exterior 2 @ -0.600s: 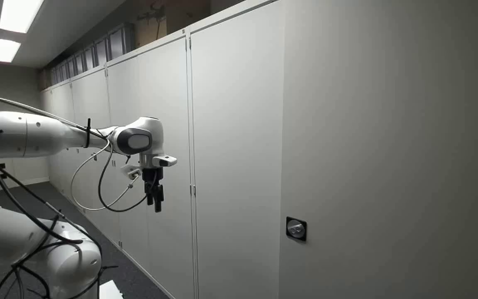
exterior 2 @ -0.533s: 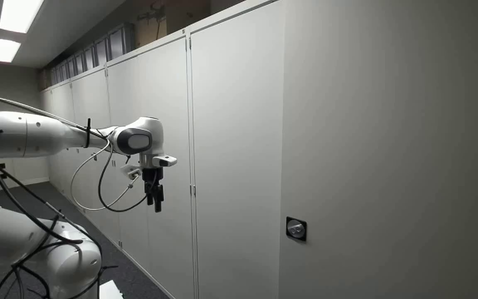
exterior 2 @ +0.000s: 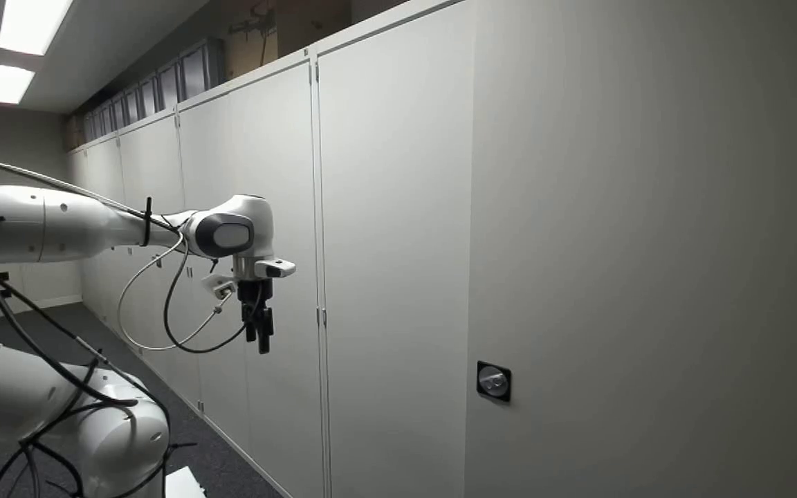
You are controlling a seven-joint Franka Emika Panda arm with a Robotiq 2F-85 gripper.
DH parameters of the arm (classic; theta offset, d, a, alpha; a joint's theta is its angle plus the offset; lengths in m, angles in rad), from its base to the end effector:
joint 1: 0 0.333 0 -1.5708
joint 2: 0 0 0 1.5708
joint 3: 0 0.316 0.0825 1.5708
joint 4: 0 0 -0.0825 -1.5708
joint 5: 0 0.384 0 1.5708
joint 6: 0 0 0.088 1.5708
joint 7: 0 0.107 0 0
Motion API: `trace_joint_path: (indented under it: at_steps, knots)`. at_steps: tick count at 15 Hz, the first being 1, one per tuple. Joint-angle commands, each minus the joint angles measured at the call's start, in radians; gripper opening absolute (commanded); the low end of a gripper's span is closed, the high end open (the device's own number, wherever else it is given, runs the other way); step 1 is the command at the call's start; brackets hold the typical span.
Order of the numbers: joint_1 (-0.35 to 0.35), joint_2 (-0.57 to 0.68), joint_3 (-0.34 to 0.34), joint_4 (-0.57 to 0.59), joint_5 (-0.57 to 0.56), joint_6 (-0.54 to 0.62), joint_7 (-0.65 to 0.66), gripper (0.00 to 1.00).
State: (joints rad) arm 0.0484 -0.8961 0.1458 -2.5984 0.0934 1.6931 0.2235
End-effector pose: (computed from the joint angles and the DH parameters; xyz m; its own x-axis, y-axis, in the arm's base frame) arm 0.2774 0.0691 0.5152 0.9953 -0.0964 -0.0085 -0.0962 -0.9951 0.0236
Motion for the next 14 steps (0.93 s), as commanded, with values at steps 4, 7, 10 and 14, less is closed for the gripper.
trace_joint_path:
  at_steps: [4, 7, 10, 14]
  knots:
    - [-0.089, -0.038, -0.084, -0.006, -0.027, 0.001, -0.005, 1.00]
    - [-0.156, -0.052, -0.138, -0.009, -0.075, 0.008, -0.016, 1.00]
    - [-0.215, -0.054, -0.183, -0.010, -0.147, 0.031, -0.027, 1.00]
    - [-0.280, -0.041, -0.226, -0.022, -0.262, 0.103, -0.032, 1.00]
